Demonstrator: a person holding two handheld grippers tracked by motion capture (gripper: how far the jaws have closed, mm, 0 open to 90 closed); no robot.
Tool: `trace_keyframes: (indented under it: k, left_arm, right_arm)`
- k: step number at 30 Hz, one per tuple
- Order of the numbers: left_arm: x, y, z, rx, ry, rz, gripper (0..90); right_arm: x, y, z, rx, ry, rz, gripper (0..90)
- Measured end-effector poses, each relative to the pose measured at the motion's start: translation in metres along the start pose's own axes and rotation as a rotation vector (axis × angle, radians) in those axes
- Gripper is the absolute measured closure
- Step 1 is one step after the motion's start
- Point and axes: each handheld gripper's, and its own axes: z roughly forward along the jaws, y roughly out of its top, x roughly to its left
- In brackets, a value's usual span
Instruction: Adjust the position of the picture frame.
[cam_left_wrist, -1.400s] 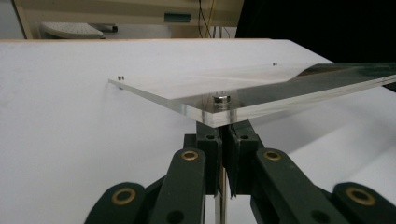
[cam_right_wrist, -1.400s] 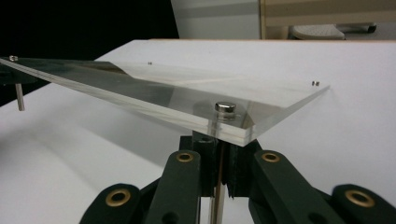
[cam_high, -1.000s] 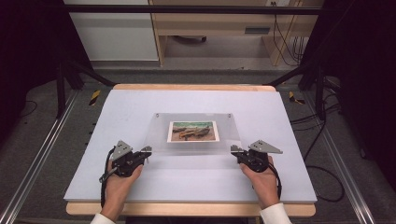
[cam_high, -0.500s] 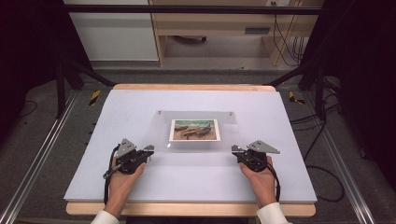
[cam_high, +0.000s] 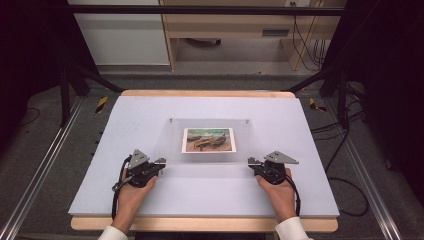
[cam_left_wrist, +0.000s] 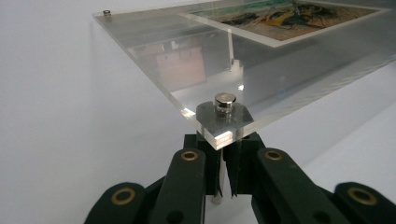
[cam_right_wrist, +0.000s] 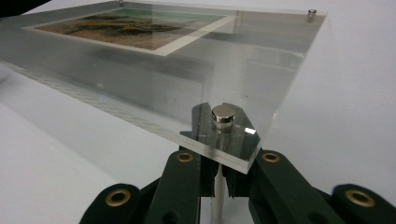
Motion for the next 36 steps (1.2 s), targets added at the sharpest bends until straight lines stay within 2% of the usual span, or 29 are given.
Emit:
trace_keyframes:
  k: [9,15,18,20,21,23,25,28,32,36]
  left_arm:
    - [0.001,0.001,0.001,0.003,-0.002,0.002,83.9]
    - [0.001,0.002,0.001,0.015,0.001,0.038,83.1]
    - [0.000,0.002,0.001,0.019,0.008,0.053,79.7]
    - [0.000,0.002,0.000,0.024,0.000,0.067,70.5]
    - [0.000,0.002,-0.002,0.033,0.006,0.090,67.7]
    - [0.000,0.003,-0.006,0.020,0.015,0.091,60.3]
    - [0.001,0.006,-0.009,0.021,0.023,0.103,48.4]
    - [0.004,0.006,-0.012,0.025,0.013,0.085,33.1]
    - [0.003,0.009,-0.017,0.016,-0.024,0.082,22.6]
    - [0.004,0.011,-0.020,0.012,-0.046,0.090,12.1]
  right_arm:
    - [0.000,0.000,0.000,0.001,0.005,0.001,84.3]
    - [-0.001,0.000,0.000,0.007,0.017,0.003,82.8]
    - [-0.001,0.001,0.000,0.014,0.015,0.008,77.3]
    - [-0.002,0.001,-0.001,0.024,0.028,0.023,67.4]
    - [-0.002,0.001,-0.001,0.029,0.034,0.039,63.2]
    - [-0.002,0.002,-0.002,0.047,0.038,0.061,51.6]
    - [-0.003,0.003,-0.003,0.063,0.049,0.057,41.6]
    - [-0.002,0.004,-0.006,0.070,0.036,0.041,31.4]
    - [-0.001,0.003,-0.012,0.079,0.019,0.006,22.5]
    - [-0.001,0.004,-0.021,0.069,0.007,-0.005,17.3]
